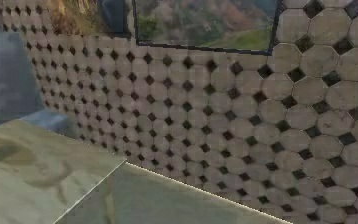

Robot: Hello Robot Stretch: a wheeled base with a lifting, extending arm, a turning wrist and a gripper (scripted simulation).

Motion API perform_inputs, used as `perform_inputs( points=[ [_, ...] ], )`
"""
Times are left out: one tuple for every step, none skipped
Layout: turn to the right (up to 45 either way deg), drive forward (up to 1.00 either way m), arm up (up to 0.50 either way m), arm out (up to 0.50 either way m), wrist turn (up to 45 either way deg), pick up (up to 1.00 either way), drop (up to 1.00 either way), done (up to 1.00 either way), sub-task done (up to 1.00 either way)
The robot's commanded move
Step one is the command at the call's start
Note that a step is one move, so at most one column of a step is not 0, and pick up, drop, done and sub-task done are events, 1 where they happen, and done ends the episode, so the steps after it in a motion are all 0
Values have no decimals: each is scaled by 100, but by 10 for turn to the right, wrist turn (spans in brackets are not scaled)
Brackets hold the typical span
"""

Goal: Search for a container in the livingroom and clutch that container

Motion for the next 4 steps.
perform_inputs(
  points=[
    [0,90,0,0,0,0,0,0,0],
    [-150,0,0,0,0,0,0,0,0],
    [0,20,0,0,0,0,0,0,0],
    [-450,0,0,0,0,0,0,0,0]
  ],
)
